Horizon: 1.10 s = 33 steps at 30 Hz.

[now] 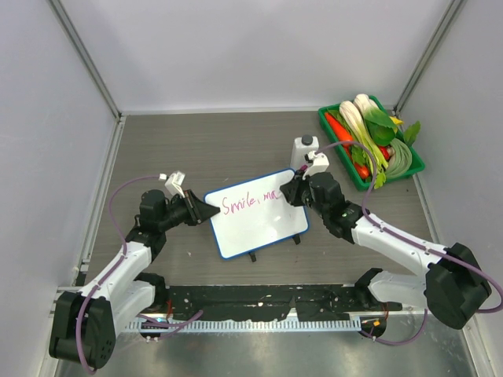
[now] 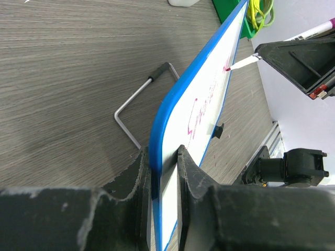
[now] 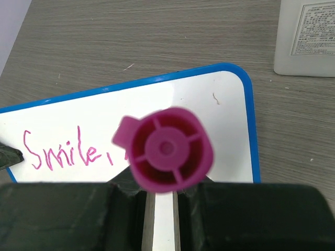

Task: Write a sentence on the whiteboard
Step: Write with the whiteboard marker on the whiteboard.

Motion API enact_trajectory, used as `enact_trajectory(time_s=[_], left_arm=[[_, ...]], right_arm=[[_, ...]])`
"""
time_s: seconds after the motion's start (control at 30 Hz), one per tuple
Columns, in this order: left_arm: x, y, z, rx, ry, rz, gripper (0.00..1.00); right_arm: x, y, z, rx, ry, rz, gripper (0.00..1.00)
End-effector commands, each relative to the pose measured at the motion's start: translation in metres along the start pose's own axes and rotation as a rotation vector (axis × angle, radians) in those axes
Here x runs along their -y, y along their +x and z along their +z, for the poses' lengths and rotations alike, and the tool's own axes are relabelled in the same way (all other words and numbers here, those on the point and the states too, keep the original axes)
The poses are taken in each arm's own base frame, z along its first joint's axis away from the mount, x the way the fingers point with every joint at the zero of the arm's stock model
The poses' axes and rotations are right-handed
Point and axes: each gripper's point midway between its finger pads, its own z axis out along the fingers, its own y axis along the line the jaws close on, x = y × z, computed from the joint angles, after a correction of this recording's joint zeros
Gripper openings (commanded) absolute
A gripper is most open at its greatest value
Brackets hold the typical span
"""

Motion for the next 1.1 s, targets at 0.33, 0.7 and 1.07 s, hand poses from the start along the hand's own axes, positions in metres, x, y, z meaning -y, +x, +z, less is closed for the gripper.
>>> enact_trajectory(time_s=[0.33, 0.7, 1.07], left_arm=[[-0.048, -0.004, -0.004, 0.055, -0.202, 0.078, 0.0], [-0.049, -0.004, -0.004, 0.057, -0.203, 0.08, 0.0], [-0.048, -0.004, -0.004, 0.058, -0.199, 0.083, 0.0]], right_arm=[[-0.015, -0.068, -0.005, 0.173, 0.016, 0.009, 0.01], [-0.005, -0.061, 0.011, 0.143, 0.051, 0.015, 0.01], [0.003, -0.043, 0.012, 0.112, 0.053, 0.022, 0.01]])
